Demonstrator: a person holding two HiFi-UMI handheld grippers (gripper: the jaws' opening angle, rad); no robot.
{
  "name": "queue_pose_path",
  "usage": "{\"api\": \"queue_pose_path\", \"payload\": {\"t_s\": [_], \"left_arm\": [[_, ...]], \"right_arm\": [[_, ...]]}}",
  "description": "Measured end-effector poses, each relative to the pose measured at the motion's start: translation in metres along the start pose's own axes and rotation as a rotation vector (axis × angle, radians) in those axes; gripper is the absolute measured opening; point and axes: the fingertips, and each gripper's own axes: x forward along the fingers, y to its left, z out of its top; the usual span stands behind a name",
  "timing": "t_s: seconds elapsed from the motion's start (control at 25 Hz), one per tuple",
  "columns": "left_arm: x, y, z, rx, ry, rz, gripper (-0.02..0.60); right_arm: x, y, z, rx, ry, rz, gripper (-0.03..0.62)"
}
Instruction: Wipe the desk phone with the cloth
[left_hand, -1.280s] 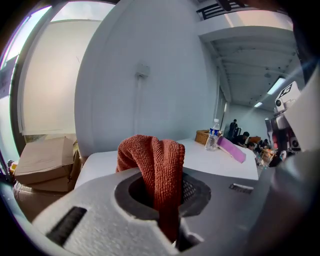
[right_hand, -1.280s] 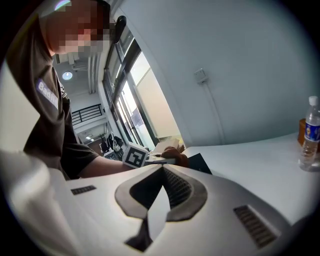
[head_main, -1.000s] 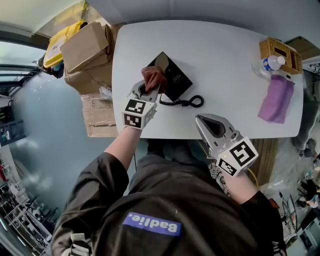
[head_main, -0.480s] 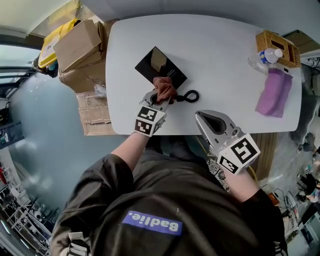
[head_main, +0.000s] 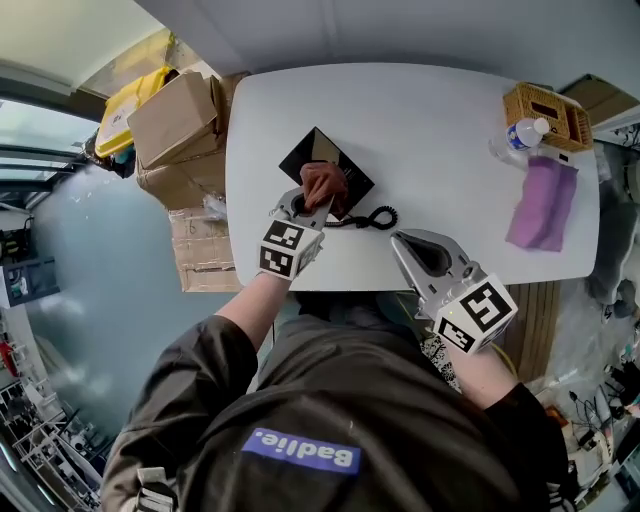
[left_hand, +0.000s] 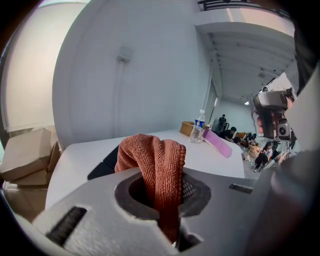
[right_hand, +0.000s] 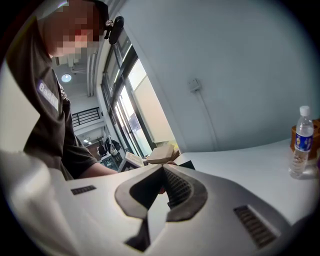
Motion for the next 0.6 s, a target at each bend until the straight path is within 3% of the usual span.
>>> {"api": "queue_pose_path", "payload": {"t_s": [0.32,0.6], "left_arm": [[0.006,0.066,0.028,-0.045,-0.021,0.132,0.037],[0.035,0.028,-0.002,-0.092,0.042,0.063,0.037]], "right_arm": [[0.002,-0.009,0.002,0.027,-0.019,0.02,0.028],[-0.006,-0.027,-0.007,0.045,-0.006,0.011,0.028]]}}
